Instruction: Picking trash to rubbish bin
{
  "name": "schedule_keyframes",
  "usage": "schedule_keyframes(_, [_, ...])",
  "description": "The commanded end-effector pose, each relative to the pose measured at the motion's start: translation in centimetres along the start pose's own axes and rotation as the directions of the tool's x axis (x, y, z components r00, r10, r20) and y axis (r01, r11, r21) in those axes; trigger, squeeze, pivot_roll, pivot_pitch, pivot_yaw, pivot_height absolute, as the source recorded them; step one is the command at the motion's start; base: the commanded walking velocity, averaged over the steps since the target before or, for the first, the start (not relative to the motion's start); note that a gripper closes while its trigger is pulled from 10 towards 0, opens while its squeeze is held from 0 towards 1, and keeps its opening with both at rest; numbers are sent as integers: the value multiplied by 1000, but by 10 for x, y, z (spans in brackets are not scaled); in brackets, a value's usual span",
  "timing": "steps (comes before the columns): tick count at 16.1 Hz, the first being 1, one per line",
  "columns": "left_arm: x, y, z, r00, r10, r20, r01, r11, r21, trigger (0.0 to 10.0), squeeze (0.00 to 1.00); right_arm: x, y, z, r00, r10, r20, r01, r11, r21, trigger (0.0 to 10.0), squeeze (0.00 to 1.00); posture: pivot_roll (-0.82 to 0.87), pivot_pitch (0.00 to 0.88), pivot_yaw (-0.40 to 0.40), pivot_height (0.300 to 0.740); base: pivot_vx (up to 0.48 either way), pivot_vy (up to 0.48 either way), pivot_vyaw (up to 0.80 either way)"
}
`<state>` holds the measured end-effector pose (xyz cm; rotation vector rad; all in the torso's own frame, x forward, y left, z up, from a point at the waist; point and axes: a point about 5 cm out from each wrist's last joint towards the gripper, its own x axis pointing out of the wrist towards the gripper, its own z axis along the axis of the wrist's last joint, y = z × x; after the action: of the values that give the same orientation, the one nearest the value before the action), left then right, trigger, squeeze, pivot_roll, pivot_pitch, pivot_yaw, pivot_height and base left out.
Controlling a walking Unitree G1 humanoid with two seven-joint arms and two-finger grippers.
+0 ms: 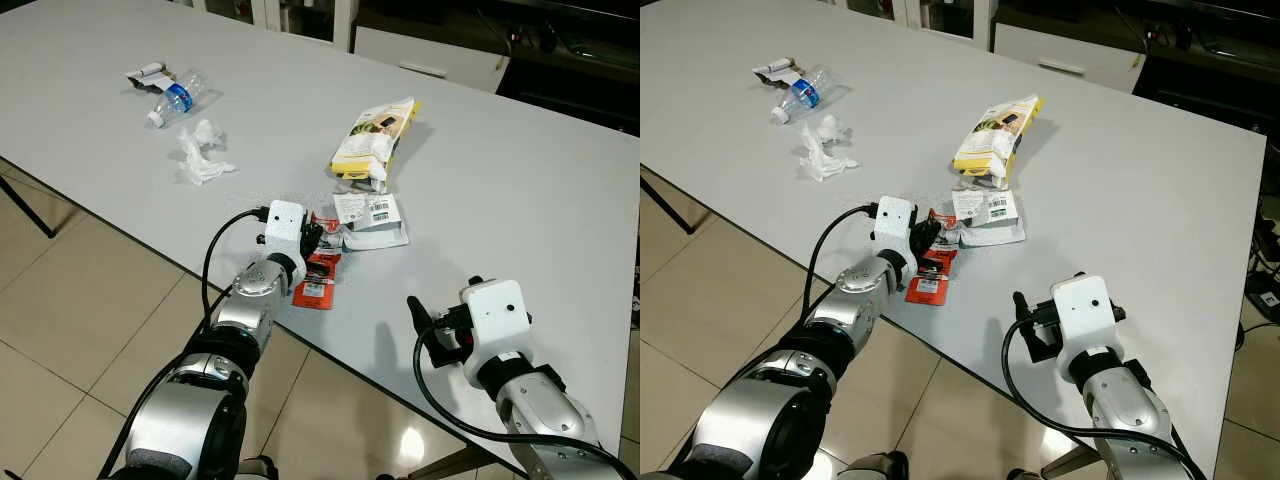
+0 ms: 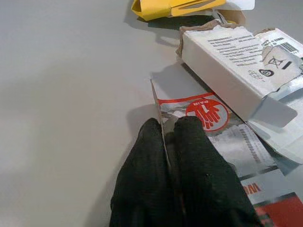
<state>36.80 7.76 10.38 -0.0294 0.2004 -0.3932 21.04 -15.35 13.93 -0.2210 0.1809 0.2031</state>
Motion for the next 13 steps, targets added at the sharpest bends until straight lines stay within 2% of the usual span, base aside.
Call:
schedule_keyframes(1, [-1,-4,-12,999,-9,-52,9,1000,-9,0,0,-2,-3,3,1000,-15,10,15,1000,-7,10000,0,16,122,4,740,0,0,0])
schedule_keyframes(9, [-3,0,-5,1000,-19,8,19,1000,15,0,0,-1,-6,3,999,-45,22,45,999,-12,10000,0,17,118,9,740,0,0,0])
schedule_keyframes(10, [-5,2,2,998,-18,67,15,999,52,0,0,-2,-8,3,998,-54,29,54,998,-9,10000,0,17,118,9,740,0,0,0])
schedule_keyframes(13, [-10,7,14,984,-6,179,-11,996,94,0,0,-2,-9,0,998,-60,27,60,998,-12,10000,0,29,117,8,740,0,0,0])
